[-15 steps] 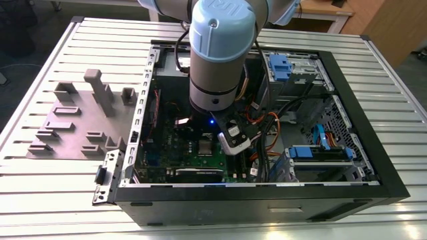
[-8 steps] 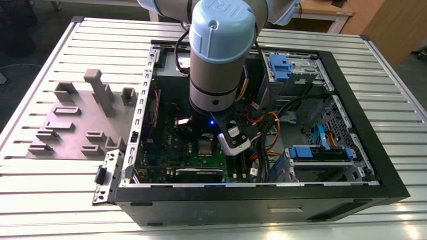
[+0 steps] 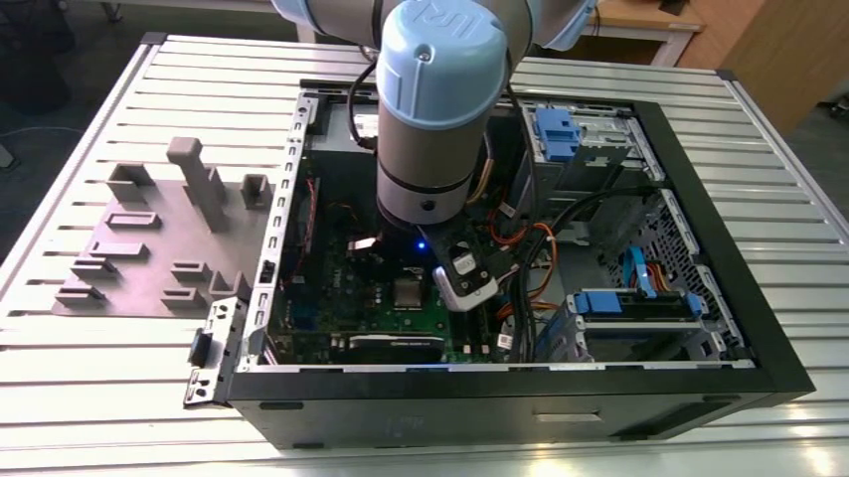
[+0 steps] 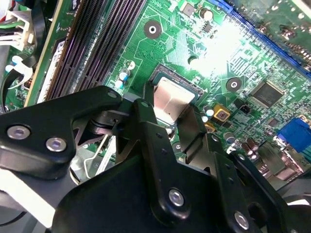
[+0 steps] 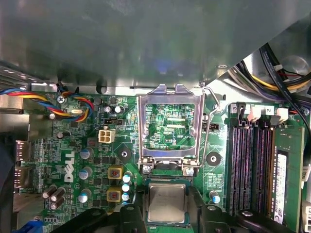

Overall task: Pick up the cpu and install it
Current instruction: 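Place the cpu into insertion slot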

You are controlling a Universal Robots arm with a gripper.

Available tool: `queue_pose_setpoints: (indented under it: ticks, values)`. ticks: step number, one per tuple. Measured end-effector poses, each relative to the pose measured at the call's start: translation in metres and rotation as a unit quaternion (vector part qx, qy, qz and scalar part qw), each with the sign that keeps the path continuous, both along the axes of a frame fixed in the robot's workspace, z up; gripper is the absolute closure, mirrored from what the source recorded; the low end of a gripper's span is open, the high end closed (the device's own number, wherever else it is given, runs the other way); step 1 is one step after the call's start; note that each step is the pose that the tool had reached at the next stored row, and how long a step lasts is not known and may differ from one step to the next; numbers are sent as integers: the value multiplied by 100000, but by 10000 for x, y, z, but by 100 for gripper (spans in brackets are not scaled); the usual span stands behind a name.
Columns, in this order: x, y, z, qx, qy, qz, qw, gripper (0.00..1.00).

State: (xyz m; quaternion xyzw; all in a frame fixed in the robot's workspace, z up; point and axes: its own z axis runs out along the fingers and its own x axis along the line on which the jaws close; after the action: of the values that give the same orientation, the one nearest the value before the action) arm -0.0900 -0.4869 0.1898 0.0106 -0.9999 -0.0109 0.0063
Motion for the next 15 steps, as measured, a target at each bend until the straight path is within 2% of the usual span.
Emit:
queue_pose_setpoints:
  ticks: [15]
  values:
    - [1, 0, 24, 8, -15, 4, 100000, 56]
